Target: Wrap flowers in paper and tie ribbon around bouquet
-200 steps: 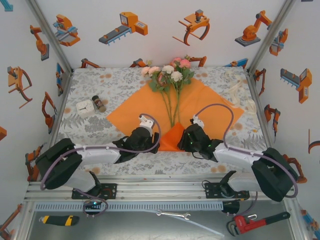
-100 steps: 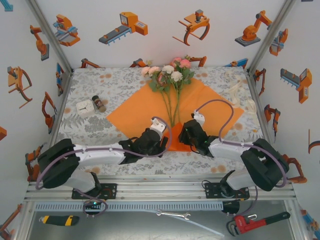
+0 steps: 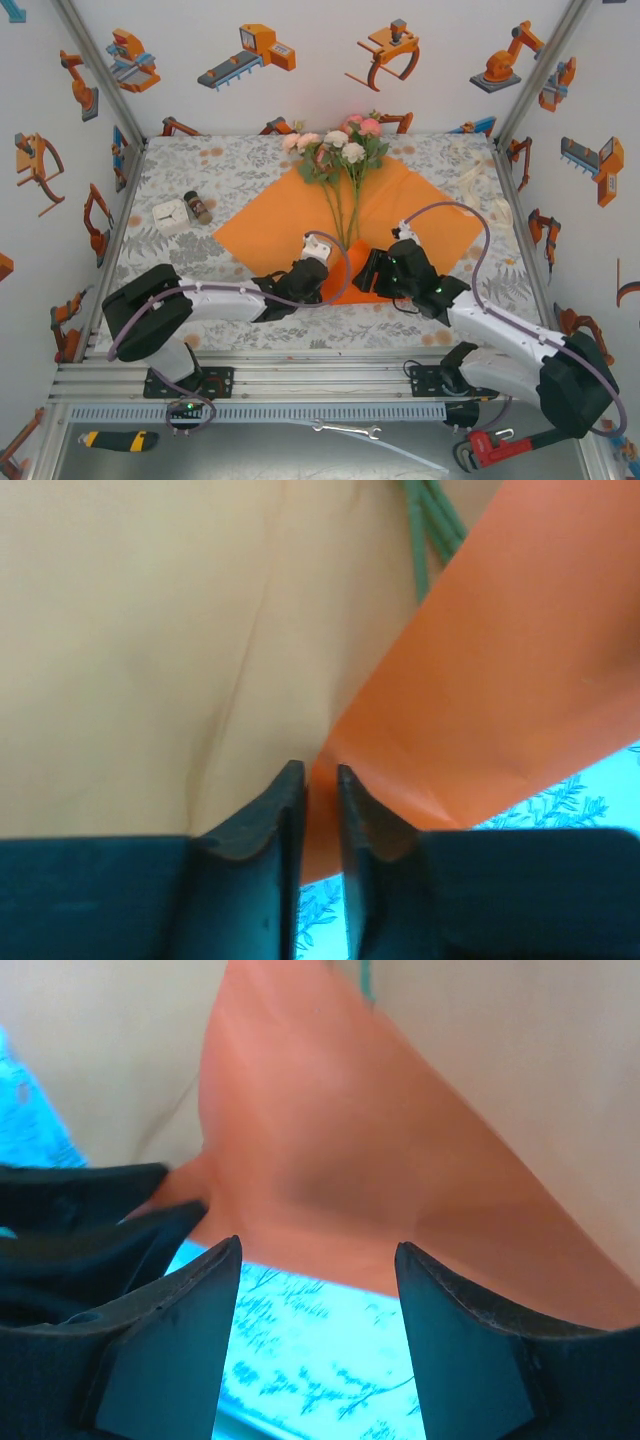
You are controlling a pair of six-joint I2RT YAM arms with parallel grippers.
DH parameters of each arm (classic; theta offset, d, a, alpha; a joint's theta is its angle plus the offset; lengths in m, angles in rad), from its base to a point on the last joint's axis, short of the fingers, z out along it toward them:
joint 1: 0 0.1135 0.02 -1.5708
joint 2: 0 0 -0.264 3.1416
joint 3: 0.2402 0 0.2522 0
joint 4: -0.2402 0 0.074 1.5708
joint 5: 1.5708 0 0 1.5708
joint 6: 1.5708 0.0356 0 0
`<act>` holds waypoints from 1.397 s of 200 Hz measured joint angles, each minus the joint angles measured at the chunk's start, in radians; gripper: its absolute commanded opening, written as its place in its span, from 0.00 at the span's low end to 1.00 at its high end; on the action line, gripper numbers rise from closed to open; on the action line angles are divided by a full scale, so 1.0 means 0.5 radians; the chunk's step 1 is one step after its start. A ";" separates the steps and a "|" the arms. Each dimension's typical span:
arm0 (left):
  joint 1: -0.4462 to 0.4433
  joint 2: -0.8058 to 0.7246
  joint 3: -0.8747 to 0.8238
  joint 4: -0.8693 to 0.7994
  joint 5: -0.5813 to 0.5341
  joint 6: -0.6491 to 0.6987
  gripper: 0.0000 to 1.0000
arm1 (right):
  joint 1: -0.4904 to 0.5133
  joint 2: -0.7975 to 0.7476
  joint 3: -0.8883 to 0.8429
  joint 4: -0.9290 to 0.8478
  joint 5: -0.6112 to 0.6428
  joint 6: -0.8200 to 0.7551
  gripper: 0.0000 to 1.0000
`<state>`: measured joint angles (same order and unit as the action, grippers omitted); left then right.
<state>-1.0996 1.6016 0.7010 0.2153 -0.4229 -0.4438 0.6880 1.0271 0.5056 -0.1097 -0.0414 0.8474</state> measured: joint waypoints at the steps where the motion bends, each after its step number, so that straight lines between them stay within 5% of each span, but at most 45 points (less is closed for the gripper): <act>1: 0.002 0.002 0.001 -0.001 0.000 0.000 0.16 | 0.002 -0.002 0.000 -0.001 -0.011 0.007 0.58; 36: 0.083 0.039 0.008 0.007 0.030 -0.146 0.00 | 0.079 0.054 0.000 -0.012 -0.198 0.192 0.58; 186: 0.214 0.016 -0.089 0.171 0.073 -0.481 0.00 | 0.078 0.707 0.230 -0.013 0.186 0.033 0.56; 211: 0.219 -0.006 -0.095 0.131 0.056 -0.518 0.21 | 0.056 0.747 0.250 0.006 0.214 0.008 0.56; 248: 0.214 -0.189 -0.097 -0.088 0.063 -0.465 0.36 | 0.003 0.788 0.272 0.043 0.214 -0.008 0.56; 279: 0.131 -0.370 -0.079 -0.141 0.194 -0.296 0.67 | -0.058 0.848 0.310 0.092 0.211 -0.026 0.56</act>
<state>-1.0340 1.4166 0.6613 0.1448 -0.3260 -0.5919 0.6590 1.4513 0.6605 -0.0639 0.0643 0.8345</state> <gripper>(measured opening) 0.571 0.564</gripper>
